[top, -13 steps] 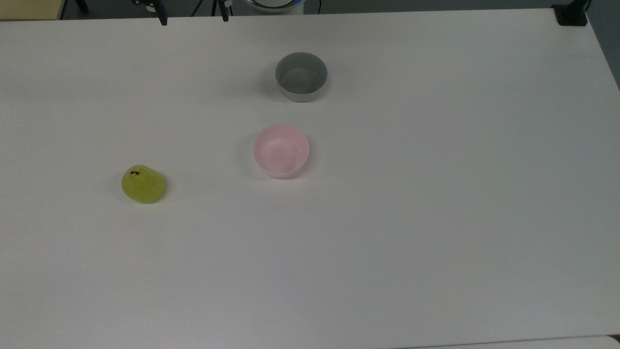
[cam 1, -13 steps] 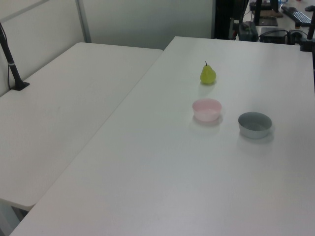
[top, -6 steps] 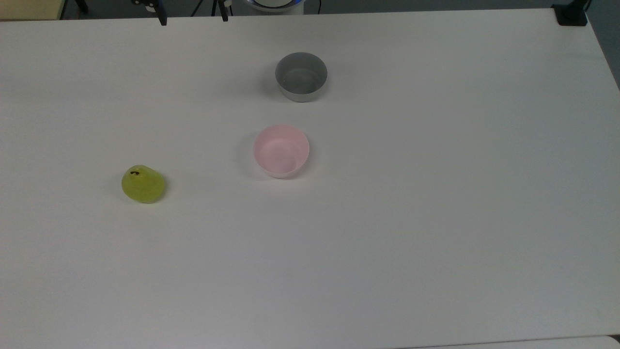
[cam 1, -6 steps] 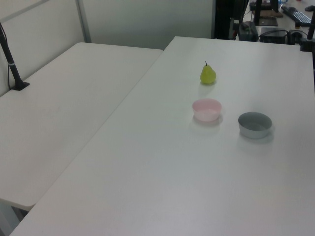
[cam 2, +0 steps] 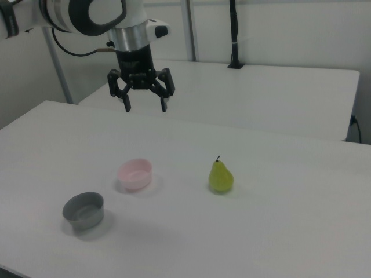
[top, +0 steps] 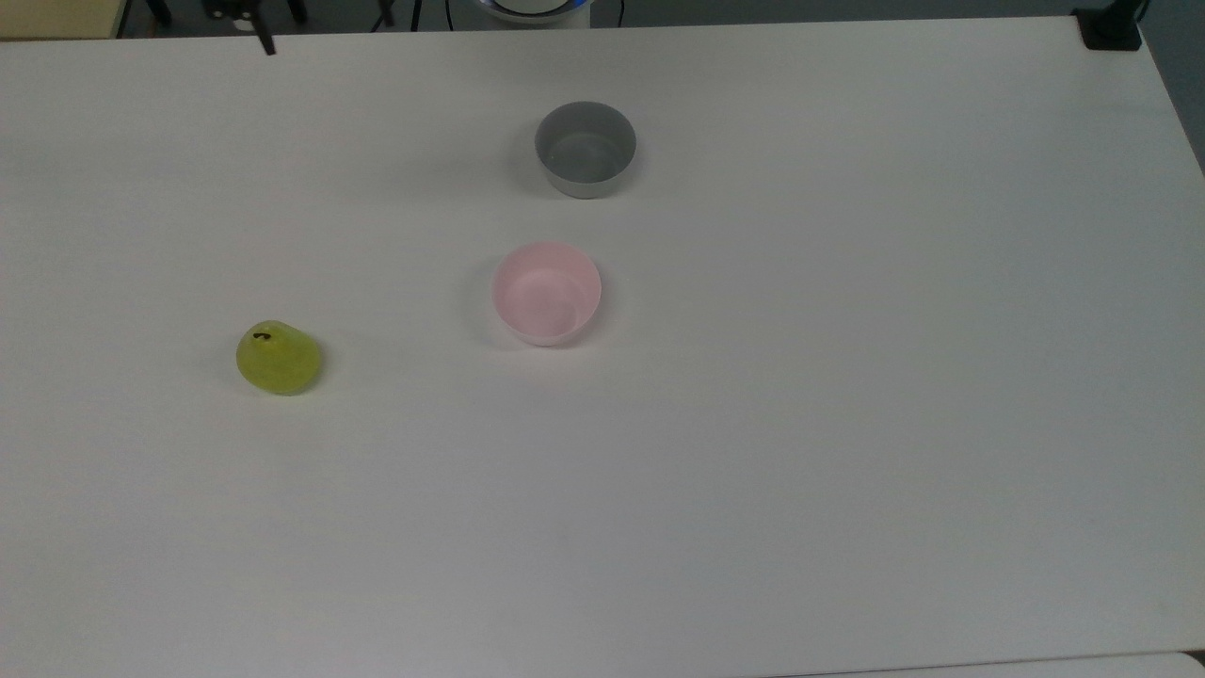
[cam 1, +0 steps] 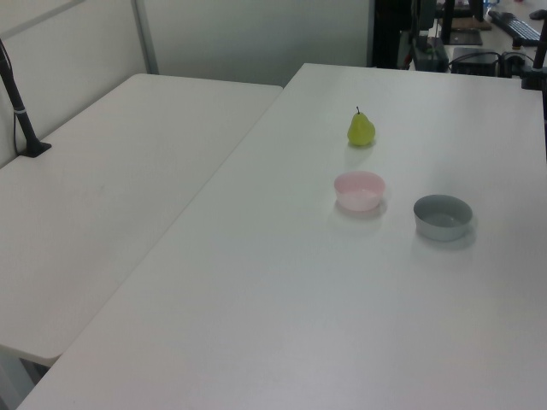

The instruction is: Place the pear in the bowl

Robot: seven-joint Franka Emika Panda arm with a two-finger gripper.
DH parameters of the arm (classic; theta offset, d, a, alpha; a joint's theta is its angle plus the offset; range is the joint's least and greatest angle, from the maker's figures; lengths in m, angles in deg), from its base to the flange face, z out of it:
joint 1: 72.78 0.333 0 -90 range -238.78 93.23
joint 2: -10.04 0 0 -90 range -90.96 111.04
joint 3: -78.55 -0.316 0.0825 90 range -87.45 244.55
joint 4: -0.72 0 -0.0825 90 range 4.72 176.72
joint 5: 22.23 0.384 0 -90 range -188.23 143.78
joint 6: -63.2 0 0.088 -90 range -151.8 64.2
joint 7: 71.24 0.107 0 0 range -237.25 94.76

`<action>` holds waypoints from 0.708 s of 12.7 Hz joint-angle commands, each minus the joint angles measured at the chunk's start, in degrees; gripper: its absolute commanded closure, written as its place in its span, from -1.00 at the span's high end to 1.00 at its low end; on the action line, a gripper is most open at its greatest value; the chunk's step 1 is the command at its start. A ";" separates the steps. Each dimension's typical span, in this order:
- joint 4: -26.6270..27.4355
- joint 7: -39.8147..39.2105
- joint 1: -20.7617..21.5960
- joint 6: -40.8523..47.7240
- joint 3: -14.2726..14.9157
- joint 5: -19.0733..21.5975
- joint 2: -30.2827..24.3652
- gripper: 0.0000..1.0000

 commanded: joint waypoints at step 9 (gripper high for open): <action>-2.47 -2.30 -5.34 -21.06 0.09 -3.44 16.29 1.00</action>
